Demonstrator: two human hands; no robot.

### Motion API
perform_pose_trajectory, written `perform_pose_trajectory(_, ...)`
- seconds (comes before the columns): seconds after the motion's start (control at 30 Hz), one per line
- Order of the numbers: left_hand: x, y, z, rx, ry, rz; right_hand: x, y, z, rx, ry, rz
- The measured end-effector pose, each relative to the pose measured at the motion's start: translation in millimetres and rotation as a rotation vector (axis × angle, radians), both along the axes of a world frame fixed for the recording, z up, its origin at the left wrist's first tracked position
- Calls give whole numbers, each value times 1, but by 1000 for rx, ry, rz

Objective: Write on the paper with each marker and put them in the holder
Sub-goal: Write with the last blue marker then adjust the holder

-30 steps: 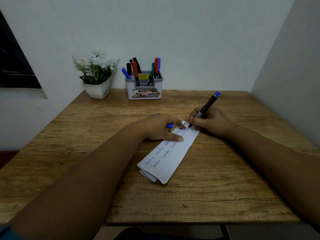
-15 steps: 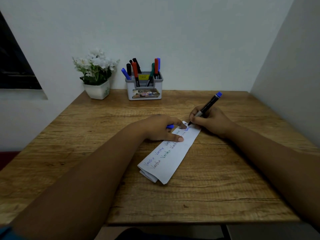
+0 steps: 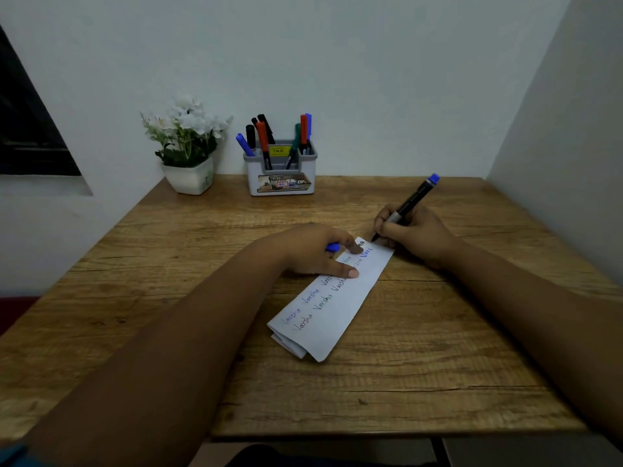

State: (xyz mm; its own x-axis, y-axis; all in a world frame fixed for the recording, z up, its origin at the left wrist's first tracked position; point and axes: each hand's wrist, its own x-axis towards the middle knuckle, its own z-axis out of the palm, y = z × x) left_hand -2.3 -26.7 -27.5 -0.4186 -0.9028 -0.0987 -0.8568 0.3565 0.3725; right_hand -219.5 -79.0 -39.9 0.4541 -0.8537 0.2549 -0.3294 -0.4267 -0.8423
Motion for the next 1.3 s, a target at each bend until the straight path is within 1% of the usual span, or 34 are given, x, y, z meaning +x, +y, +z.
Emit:
perform_pose_trajectory(0.13, 1, -1, -2, -18, 0, -6, 0, 2, 2, -42, 100, 40)
perform_pose_trajectory(0.43, 3, -5, -6, -22, -18, -20, 0, 2, 2, -36, 139, 58)
perform_pose_trajectory(0.53, 4, -6, -6, -13, -10, -27, 1, 1, 2, -42, 156, 43)
perform_pose_trajectory(0.73, 3, -5, -4, 2, -18, -21, 0, 0, 1, -41, 130, 27)
perform_pose_trajectory(0.87, 2, -2, -2, 14, -17, -14, 1, -2, -1, -56, 162, -1)
perform_pose_trajectory(0.9, 2, -2, -2, 15, -20, -14, 1, -2, -2, -46, 129, -9)
perform_pose_trajectory(1.0, 1, -2, -1, 25, -34, -10, -2, -5, -4, 34, -86, -79)
perform_pose_trajectory(1.03, 0, -1, -1, 28, -39, -10, -3, -6, -3, 40, -108, -97)
perform_pose_trajectory(1.2, -1, 1, 1, 25, -64, -35, -1, -5, 0, 16, 46, 28)
perform_pose_trajectory(1.3, -1, 3, 2, 70, -102, -66, -2, -6, 0, 25, 51, 22)
